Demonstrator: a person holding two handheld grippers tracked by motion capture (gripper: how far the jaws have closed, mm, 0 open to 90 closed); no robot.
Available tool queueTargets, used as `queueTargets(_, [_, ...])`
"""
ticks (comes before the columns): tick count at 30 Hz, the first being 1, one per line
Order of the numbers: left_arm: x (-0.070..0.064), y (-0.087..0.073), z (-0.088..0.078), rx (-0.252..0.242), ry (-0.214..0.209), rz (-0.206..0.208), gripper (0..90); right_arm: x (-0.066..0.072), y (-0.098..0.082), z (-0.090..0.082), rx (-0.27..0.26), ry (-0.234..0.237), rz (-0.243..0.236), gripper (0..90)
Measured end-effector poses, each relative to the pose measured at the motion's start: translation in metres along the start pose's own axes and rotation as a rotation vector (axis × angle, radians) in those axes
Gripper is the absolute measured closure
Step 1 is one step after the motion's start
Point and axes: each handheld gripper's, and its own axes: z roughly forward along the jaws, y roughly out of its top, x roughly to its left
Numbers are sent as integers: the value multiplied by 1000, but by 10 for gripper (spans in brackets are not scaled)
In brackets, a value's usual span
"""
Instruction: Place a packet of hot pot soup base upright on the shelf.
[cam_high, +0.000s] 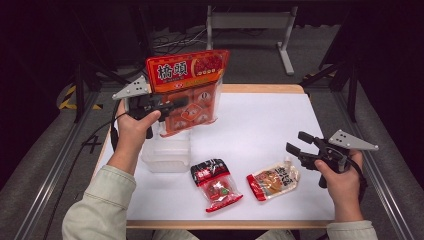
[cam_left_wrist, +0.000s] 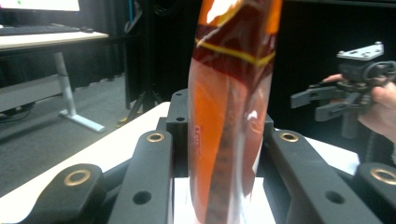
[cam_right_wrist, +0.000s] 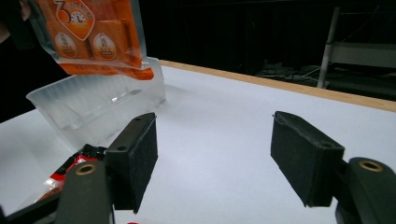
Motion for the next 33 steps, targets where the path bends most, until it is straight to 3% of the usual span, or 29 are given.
queueTargets(21, [43,-12,-8,-9,117,6,713,2,-2,-4,-5,8,0,327])
queueTargets(28, [49,-17,-8,-19,132,-1,712,3,-2,-3,-1,16,8,327])
queueTargets(33, [51,-24,-12,-38,166,-26,713,3,-2,-3,-2,21,8,327])
